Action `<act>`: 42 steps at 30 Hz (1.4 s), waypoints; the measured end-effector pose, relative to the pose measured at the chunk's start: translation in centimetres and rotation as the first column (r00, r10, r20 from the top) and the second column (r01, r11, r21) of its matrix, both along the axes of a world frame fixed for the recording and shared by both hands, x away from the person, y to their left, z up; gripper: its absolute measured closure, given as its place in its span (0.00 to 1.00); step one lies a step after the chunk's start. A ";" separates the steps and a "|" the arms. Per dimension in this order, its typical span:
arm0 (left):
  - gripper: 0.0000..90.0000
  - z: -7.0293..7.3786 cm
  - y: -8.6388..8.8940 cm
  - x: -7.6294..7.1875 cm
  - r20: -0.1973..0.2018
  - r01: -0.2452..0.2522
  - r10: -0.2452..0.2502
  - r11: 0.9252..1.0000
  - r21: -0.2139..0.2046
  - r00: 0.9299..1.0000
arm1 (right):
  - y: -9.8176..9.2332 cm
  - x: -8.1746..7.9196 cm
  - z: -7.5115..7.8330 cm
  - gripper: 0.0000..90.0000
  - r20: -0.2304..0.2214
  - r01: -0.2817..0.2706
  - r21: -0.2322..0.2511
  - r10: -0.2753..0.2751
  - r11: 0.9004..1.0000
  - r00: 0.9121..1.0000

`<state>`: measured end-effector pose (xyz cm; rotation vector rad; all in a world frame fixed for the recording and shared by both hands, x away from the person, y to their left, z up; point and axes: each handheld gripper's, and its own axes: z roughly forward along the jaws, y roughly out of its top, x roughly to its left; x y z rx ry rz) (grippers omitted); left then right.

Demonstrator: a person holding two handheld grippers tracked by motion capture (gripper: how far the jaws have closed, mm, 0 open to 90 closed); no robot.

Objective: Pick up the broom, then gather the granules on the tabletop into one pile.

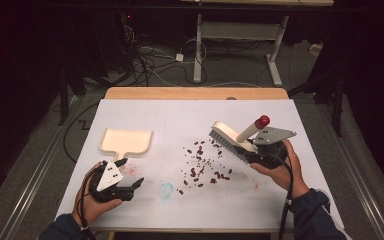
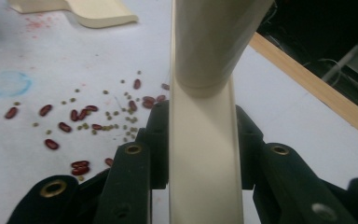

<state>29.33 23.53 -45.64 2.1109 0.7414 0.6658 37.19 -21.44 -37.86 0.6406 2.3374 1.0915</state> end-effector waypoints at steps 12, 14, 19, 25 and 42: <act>0.21 -0.6 -0.1 0.0 -0.028 0.004 -0.002 0.999 0.053 1.000 | -0.1 5.4 -1.6 0.75 0.034 0.158 -0.118 -0.155 0.980 0.987; 0.21 -0.7 -0.2 0.1 -0.030 0.004 -0.002 0.998 0.061 1.000 | 0.3 6.7 -2.1 0.75 0.039 0.177 -0.128 -0.173 0.976 0.984; 0.21 -0.6 -0.3 0.3 -0.028 0.007 -0.005 0.998 0.060 1.000 | 2.5 9.4 -3.4 0.75 0.045 0.210 -0.211 -0.205 0.955 0.978; 0.21 -0.7 0.0 0.1 -0.029 0.002 0.000 0.998 0.070 1.000 | 6.0 10.0 -5.1 0.75 0.070 0.182 -0.303 -0.168 0.936 0.983; 0.21 -0.7 -0.1 0.0 -0.032 0.006 -0.004 0.997 0.075 0.999 | 9.6 3.3 -6.4 0.75 0.049 -0.102 -0.288 0.121 0.952 0.991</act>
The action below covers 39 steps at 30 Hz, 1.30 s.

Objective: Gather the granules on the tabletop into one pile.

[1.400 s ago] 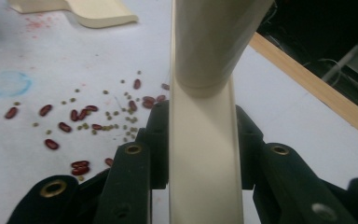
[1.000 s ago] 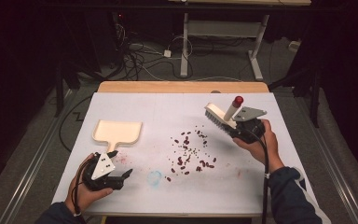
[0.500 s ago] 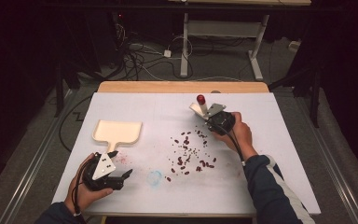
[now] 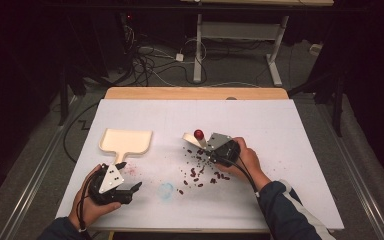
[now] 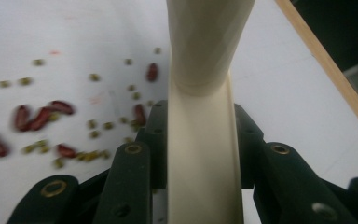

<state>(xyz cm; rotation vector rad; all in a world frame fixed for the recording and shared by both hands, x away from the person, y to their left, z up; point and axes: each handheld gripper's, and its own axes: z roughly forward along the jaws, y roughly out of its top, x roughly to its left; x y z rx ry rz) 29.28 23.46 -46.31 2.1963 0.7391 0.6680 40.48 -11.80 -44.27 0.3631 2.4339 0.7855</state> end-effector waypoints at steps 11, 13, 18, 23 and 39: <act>0.21 0.0 -0.2 -0.1 0.000 0.004 -0.004 1.000 0.005 1.000 | -1.6 -3.0 0.8 0.75 -0.023 -0.092 0.017 0.093 0.996 0.995; 0.21 0.0 -0.2 -0.1 -0.001 0.005 -0.005 1.000 0.006 1.000 | -2.0 -3.2 1.2 0.75 -0.005 -0.085 0.024 0.086 0.996 0.996; 0.21 0.1 -0.2 -0.1 0.000 0.006 -0.006 1.000 0.009 1.000 | -3.2 -3.1 2.7 0.75 0.022 -0.034 0.084 0.033 0.996 0.999; 0.21 0.2 -0.2 -0.2 0.004 0.004 -0.004 1.000 0.006 1.000 | -5.1 -3.7 4.3 0.75 0.029 0.039 0.117 -0.042 0.992 0.999; 0.21 0.2 -0.6 0.1 -0.008 0.024 -0.023 1.000 0.017 1.000 | -2.8 -6.2 1.7 0.75 -0.087 0.382 0.031 -0.378 0.924 0.922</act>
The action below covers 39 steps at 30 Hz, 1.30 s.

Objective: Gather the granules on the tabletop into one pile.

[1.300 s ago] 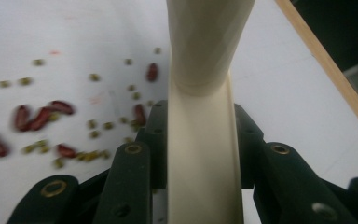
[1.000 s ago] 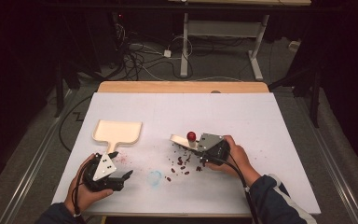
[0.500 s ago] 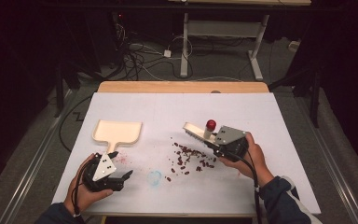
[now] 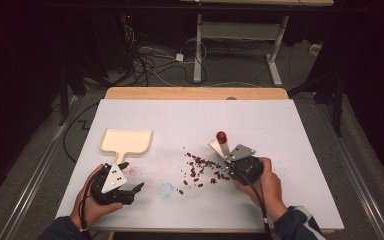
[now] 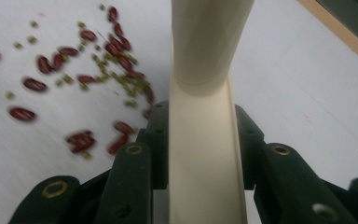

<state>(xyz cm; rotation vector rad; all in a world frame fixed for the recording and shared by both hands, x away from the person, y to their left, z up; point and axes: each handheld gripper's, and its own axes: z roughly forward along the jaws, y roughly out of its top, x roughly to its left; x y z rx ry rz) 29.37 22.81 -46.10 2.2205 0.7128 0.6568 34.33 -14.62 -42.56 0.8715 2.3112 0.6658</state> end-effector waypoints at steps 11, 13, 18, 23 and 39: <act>0.21 0.0 0.2 0.0 0.005 0.014 -0.014 1.000 -0.016 1.000 | 3.1 0.2 0.7 0.75 0.060 -0.007 0.049 0.004 0.999 0.998; 0.21 0.1 0.2 0.0 0.006 0.012 -0.012 1.000 -0.018 1.000 | 2.6 -0.1 1.5 0.75 0.090 0.004 0.070 -0.010 0.998 0.996; 0.21 0.2 0.3 -0.1 0.011 0.004 -0.004 1.000 -0.019 1.000 | 1.4 -0.5 3.2 0.75 0.120 -0.019 0.161 -0.001 0.987 0.993; 0.21 0.5 0.7 -0.1 0.027 -0.015 0.016 0.999 -0.032 1.000 | 2.3 -2.2 3.8 0.75 0.058 -0.209 0.286 0.201 0.935 0.978; 0.20 0.9 2.4 0.1 0.056 -0.073 0.078 0.994 -0.075 0.995 | 8.5 -4.3 -1.3 0.75 -0.143 -0.341 0.435 0.438 0.833 0.887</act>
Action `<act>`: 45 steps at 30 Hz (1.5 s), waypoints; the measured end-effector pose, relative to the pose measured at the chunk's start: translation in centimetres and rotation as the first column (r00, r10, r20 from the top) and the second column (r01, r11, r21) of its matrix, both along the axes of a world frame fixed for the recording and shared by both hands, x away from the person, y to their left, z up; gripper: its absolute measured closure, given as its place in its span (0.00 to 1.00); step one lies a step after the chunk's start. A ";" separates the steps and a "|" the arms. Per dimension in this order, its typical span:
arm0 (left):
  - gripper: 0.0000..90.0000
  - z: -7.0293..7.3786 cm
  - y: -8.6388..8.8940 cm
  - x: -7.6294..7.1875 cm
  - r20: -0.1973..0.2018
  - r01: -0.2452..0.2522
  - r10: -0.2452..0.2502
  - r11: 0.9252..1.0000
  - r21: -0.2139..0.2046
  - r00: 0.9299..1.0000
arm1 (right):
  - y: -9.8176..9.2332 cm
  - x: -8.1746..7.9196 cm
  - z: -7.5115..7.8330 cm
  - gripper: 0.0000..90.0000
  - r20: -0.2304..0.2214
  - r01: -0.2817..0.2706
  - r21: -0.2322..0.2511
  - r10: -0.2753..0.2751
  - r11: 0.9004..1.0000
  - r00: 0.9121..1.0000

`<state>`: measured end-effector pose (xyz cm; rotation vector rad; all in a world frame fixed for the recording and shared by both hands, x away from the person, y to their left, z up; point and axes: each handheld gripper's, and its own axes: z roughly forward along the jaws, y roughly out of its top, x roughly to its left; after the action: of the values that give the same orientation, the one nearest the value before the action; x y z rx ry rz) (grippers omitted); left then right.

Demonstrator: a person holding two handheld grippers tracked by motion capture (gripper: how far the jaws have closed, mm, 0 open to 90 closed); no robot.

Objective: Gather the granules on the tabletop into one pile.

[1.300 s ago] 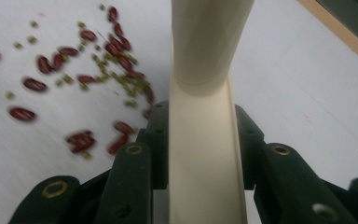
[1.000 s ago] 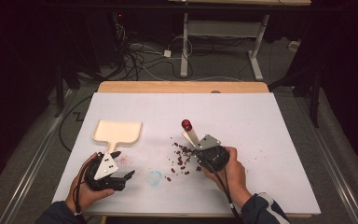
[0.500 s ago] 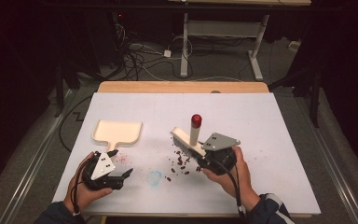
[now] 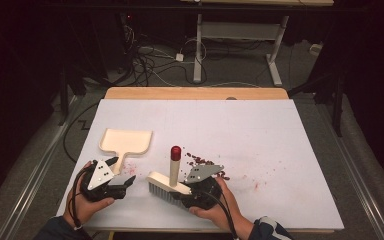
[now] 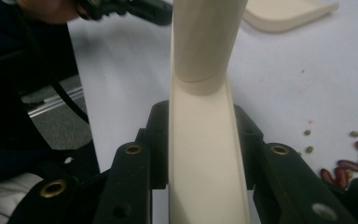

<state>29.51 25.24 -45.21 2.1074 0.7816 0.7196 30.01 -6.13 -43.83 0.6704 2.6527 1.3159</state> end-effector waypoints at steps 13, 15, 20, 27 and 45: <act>0.20 -0.5 -0.8 0.1 -0.023 0.032 -0.032 0.999 0.026 0.999 | -2.7 4.2 -0.5 0.74 0.019 0.128 -0.011 -0.127 0.992 0.992; 0.20 -0.6 -0.8 0.1 -0.026 0.035 -0.034 0.999 0.027 0.999 | -3.3 4.8 -0.4 0.74 0.018 0.146 -0.015 -0.146 0.989 0.989; 0.20 -0.6 -0.9 0.0 -0.038 0.037 -0.036 0.999 0.021 0.999 | -4.8 5.9 0.3 0.75 0.031 0.170 -0.015 -0.169 0.985 0.985; 0.20 -0.7 -1.0 0.0 -0.042 0.041 -0.040 0.999 0.026 0.998 | -6.8 5.1 2.8 0.75 0.101 0.010 -0.039 -0.006 0.999 0.995; 0.20 -1.0 -1.7 0.4 -0.063 0.064 -0.061 0.997 0.048 0.996 | -11.9 5.8 0.0 0.75 0.141 -0.349 -0.030 0.350 0.936 0.926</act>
<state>29.90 23.56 -46.25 2.1978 0.7341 0.6491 35.80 -17.99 -43.79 0.0906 2.7381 1.3753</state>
